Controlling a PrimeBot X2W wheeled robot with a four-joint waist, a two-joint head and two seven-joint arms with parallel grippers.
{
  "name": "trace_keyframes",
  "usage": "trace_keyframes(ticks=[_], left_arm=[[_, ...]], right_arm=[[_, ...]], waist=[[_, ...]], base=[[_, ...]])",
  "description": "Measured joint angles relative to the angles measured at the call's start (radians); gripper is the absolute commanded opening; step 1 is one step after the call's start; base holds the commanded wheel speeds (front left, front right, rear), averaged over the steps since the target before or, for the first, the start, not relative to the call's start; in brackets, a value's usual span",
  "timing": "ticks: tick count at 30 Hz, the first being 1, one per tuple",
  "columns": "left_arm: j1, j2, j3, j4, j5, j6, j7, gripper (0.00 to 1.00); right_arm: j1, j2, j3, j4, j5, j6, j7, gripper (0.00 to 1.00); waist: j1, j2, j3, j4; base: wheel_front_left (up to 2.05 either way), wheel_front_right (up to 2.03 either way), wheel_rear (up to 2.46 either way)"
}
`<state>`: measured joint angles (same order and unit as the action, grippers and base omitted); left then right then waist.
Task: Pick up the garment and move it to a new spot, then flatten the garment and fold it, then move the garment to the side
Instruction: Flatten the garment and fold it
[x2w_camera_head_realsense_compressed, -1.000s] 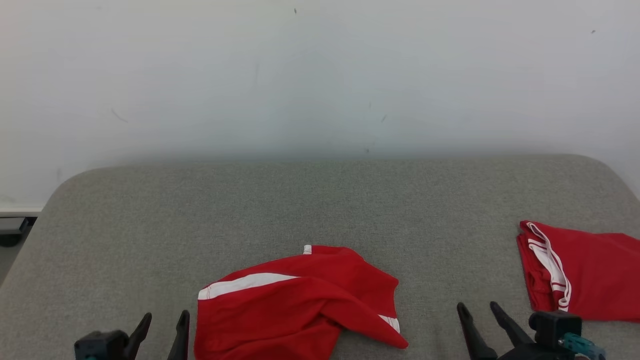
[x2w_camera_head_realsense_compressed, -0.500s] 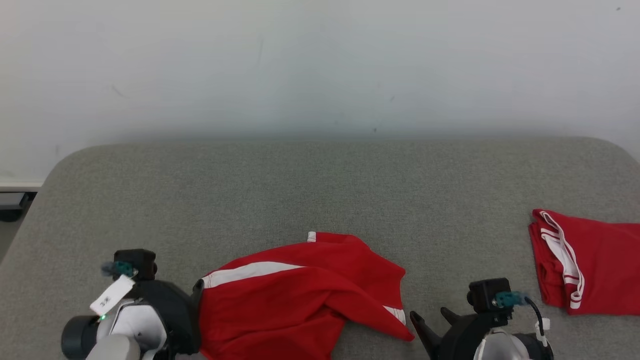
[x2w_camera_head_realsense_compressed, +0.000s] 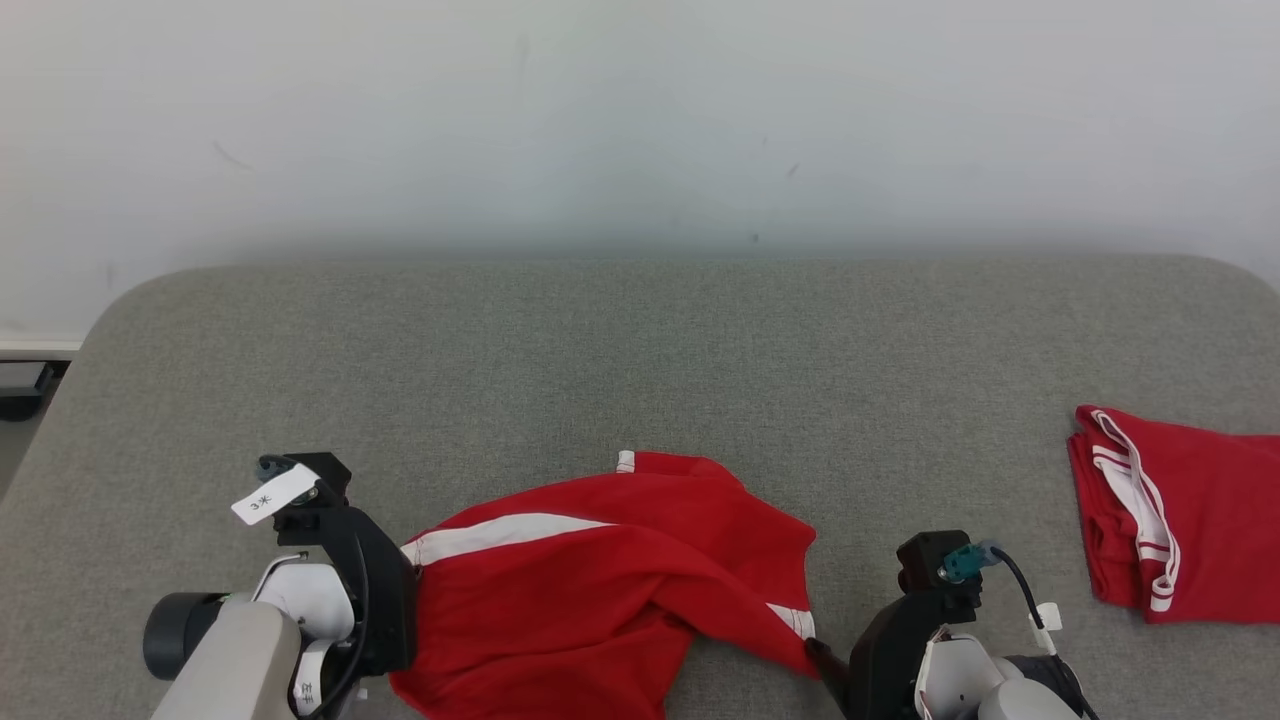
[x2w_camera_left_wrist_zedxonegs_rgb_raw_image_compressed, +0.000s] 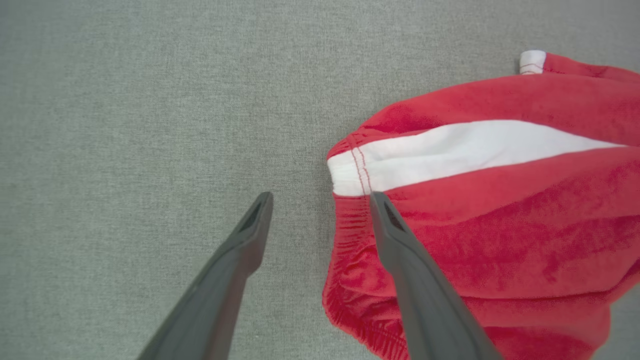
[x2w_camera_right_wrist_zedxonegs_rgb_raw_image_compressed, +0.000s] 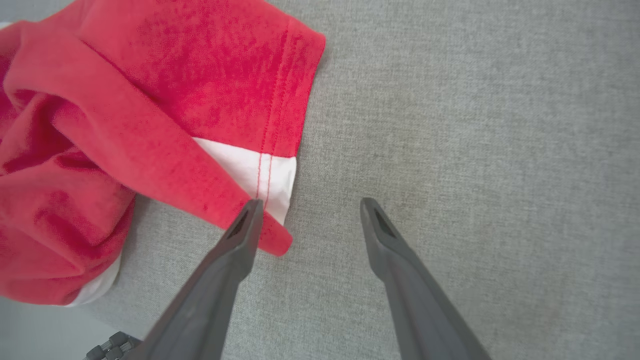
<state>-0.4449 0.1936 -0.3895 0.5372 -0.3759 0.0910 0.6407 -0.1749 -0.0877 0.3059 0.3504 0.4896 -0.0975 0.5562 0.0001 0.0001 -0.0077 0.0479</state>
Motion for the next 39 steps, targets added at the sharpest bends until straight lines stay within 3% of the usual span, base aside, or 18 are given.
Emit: trace_keyframes(ticks=[18,21,22,23,28,31,34,39], left_arm=[[-0.072,-0.007,0.009,0.060,-0.013,-0.012,0.068,0.98],[-0.078,-0.010,0.005,0.068,-0.012,-0.012,0.072,0.76],[-0.082,-0.012,0.002,0.070,-0.012,-0.012,0.072,0.41],[-0.089,-0.015,0.000,0.072,-0.012,-0.012,0.074,0.37],[-0.121,-0.035,-0.006,0.086,-0.012,-0.021,0.076,0.29],[-0.121,-0.035,-0.006,0.094,-0.012,-0.023,0.076,0.15],[-0.122,-0.039,-0.007,0.100,-0.013,-0.030,0.076,0.09],[-0.131,-0.047,-0.011,0.106,-0.015,-0.040,0.070,0.08]], right_arm=[[-0.052,0.017,0.041,-0.009,0.000,-0.010,0.063,1.00],[-0.061,0.020,0.049,-0.015,-0.003,-0.017,0.070,1.00],[-0.061,0.021,0.052,-0.017,-0.003,-0.017,0.074,1.00],[-0.060,0.021,0.056,-0.018,-0.003,-0.017,0.079,1.00],[-0.058,0.022,0.079,-0.019,-0.003,-0.017,0.097,1.00],[-0.058,0.023,0.082,-0.020,-0.003,-0.017,0.104,1.00],[-0.059,0.023,0.081,-0.017,-0.003,-0.018,0.104,1.00],[-0.060,0.026,0.041,-0.017,-0.004,-0.026,0.086,1.00]], waist=[[-0.0001,0.0000,0.034,-0.013],[-0.0001,0.0000,0.048,-0.017],[-0.0001,0.0000,0.053,-0.017],[-0.0001,0.0000,0.057,-0.017],[-0.0001,0.0000,0.071,-0.007],[-0.0001,0.0000,0.072,-0.002],[-0.0002,-0.0001,0.073,0.001],[-0.0001,0.0000,0.076,0.005]], base=[[0.00,0.00,0.00],[0.00,0.00,0.00],[0.00,0.00,0.00],[0.00,0.00,0.00],[0.00,0.00,0.00],[0.00,0.00,0.00],[0.00,0.00,0.00],[0.00,0.00,0.00]])
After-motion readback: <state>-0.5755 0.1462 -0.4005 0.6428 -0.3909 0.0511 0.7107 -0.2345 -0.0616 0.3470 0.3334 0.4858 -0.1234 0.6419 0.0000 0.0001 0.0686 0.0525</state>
